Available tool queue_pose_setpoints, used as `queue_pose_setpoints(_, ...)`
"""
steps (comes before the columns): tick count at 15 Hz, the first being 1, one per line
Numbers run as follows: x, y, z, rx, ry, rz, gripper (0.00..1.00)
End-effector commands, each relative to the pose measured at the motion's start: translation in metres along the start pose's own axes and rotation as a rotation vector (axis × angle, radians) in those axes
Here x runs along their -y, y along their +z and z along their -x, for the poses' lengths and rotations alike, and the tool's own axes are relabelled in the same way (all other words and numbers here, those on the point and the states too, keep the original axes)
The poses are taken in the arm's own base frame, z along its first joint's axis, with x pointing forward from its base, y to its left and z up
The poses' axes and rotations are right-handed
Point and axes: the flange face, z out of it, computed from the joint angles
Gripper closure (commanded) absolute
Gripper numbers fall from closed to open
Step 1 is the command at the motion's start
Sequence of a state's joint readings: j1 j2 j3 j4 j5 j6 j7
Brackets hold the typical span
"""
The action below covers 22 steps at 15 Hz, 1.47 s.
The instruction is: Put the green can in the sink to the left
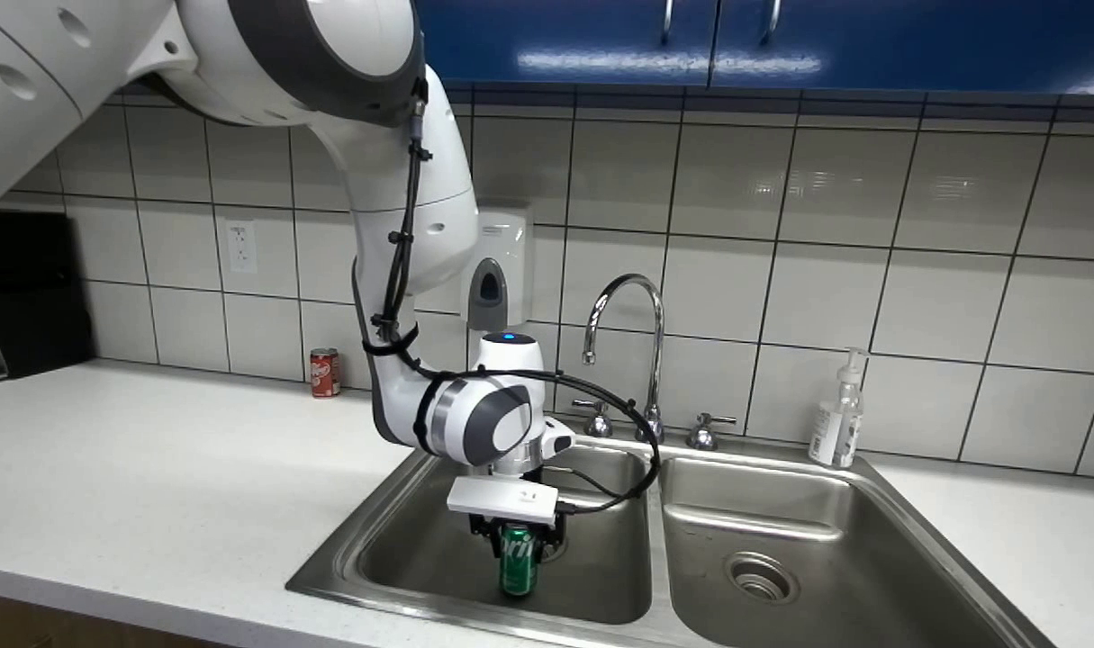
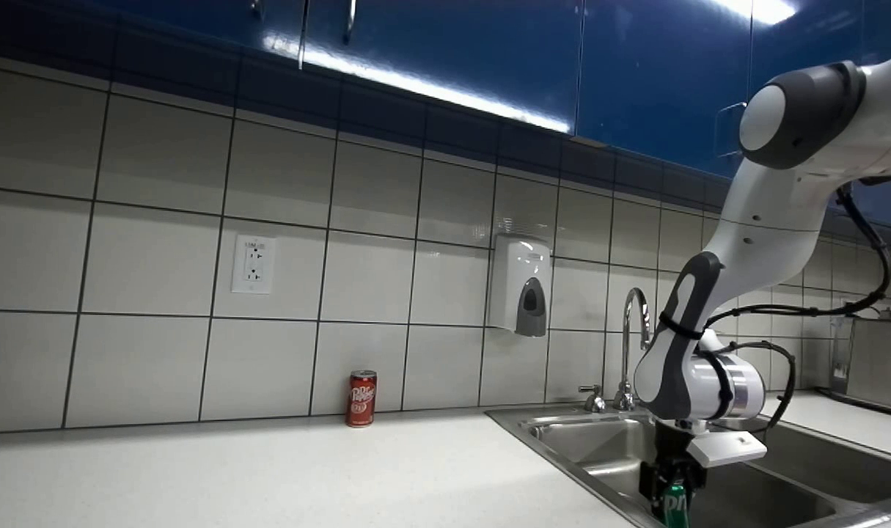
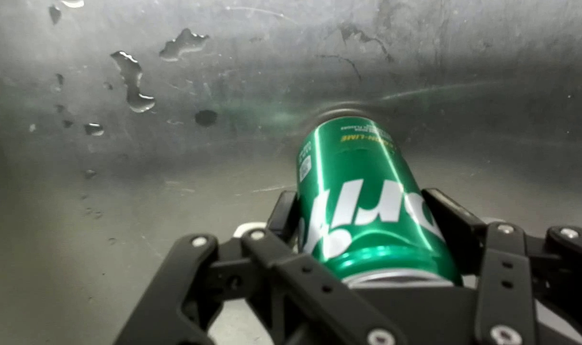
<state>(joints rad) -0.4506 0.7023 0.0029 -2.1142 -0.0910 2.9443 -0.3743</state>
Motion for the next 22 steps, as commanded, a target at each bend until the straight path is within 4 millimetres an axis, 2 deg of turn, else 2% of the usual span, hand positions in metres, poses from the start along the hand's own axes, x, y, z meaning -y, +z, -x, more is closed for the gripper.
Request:
queue_pose_setpoints(1,-0.008,0.003,-0.003,-0.018,-0.002,-0.003,0.57)
queue_pose_setpoints(8,-0.006,0.001,-0.004,-0.017,-0.005,-0.001,0.57)
queue_pose_setpoints(9,-0.006,0.001,-0.004,-0.016,-0.005,-0.001,0.16)
queue_pose_setpoints(11,-0.007,0.0,-0.005,-0.016,-0.006,0.002,0.02)
queue_pose_setpoints(17,-0.006,-0.006,-0.006,-0.023,-0.008,0.004,0.0)
queue_pose_setpoints(22,-0.005,-0.024,-0.012,-0.049,-0.012,0.008,0.0)
